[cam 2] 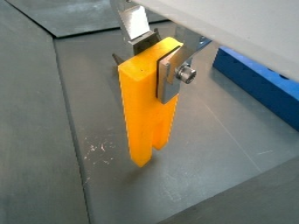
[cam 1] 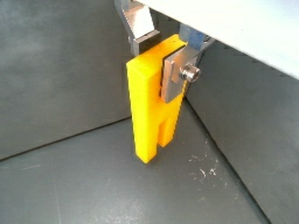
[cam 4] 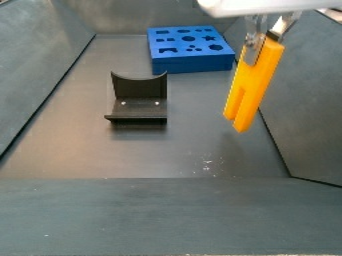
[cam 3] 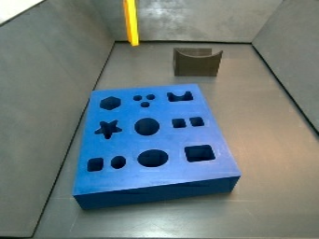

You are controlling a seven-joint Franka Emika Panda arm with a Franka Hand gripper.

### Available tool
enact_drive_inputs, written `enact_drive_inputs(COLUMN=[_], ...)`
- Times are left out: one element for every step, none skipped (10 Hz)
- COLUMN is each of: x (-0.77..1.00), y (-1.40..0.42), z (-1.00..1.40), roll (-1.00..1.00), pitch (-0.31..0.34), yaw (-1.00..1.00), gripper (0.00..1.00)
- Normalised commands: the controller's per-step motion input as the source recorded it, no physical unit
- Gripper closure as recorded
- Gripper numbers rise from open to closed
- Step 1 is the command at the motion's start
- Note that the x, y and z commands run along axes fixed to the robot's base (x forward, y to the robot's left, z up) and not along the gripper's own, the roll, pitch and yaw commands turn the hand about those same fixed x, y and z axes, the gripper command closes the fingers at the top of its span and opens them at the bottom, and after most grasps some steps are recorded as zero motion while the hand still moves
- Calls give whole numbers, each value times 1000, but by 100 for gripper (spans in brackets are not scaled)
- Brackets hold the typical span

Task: Pick up the double-square object. Move up. Move to above the board. Insert the double-square object.
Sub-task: Move to above the board.

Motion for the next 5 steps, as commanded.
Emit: enact_drive_inputs(x=[192,199,151,126,104], y=[-166,-176,-144,-125,-103], z=[1000,1000,1000,1000,1000], roll=[150,146,132,115,95], pitch=[-51,-50,4,37,79], yaw=[131,132,95,70,50], gripper=[100,100,100,100,100])
